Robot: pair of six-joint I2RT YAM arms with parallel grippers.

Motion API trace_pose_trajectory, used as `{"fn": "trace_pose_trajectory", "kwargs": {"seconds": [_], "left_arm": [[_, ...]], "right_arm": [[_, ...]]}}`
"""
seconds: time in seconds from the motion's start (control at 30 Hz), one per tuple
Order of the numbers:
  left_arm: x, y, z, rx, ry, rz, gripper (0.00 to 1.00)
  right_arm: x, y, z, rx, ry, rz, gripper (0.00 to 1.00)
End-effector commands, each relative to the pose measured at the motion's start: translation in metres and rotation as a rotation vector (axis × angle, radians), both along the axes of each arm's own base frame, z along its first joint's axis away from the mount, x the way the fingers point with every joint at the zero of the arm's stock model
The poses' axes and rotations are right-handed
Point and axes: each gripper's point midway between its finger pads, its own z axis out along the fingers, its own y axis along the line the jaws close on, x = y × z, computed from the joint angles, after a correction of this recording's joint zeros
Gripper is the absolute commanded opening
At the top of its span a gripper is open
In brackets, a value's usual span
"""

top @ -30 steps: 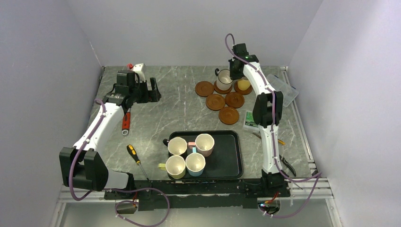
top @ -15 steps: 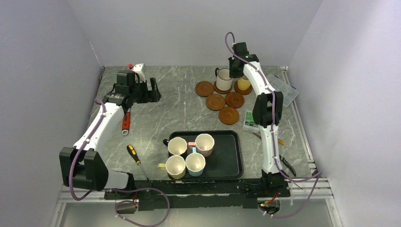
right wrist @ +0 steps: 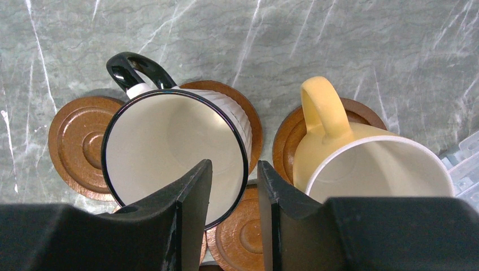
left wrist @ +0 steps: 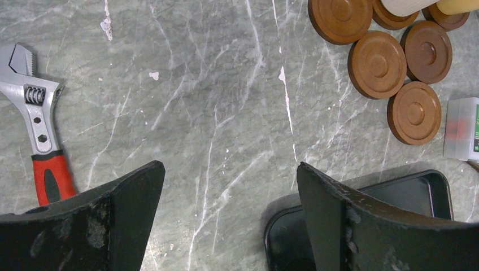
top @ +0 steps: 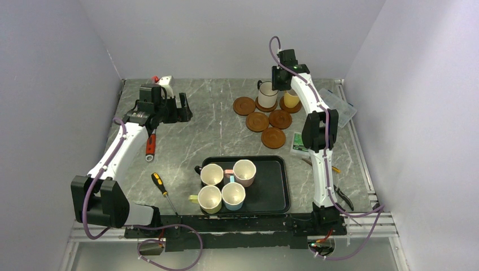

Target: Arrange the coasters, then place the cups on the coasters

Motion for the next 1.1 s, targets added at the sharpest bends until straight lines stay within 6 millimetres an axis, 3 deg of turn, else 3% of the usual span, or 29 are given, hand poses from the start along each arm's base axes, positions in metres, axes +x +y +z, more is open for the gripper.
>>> {"fn": "trace_pose_trajectory", "kwargs": {"seconds": [0.0, 0.27, 0.43, 0.57, 0.73, 0.9, 1.07], "left_arm": [[0.004, -0.002, 0.017, -0.006, -0.037, -0.016, 0.93], [0.004, -0.001, 0.021, -0.002, -0.051, -0.009, 0.93], [0.003, 0.002, 0.025, 0.003, -0.068, 0.001, 0.93], [0.002, 0.002, 0.027, 0.001, -0.078, 0.004, 0.93], [0.001, 0.001, 0.030, -0.010, -0.093, 0.005, 0.93], [0.002, 0.002, 0.029, -0.011, -0.094, 0.014, 0.93], [0.002, 0.001, 0.029, -0.019, -0.100, 0.016, 0.93]], "right_arm": [[0.014, 0.002, 0.045, 0.029, -0.121, 0.008, 0.40], [0.016, 0.003, 0.073, 0.024, -0.180, 0.030, 0.44], [0.012, 0.002, 0.110, 0.026, -0.248, 0.041, 0.46], [-0.005, 0.010, 0.149, 0.054, -0.297, 0.087, 0.49], [-0.052, 0.022, 0.170, 0.028, -0.283, 0.130, 0.52], [-0.127, 0.052, 0.166, 0.001, -0.259, 0.218, 0.58], [-0.213, 0.089, 0.125, 0.009, -0.176, 0.378, 0.63]]}}
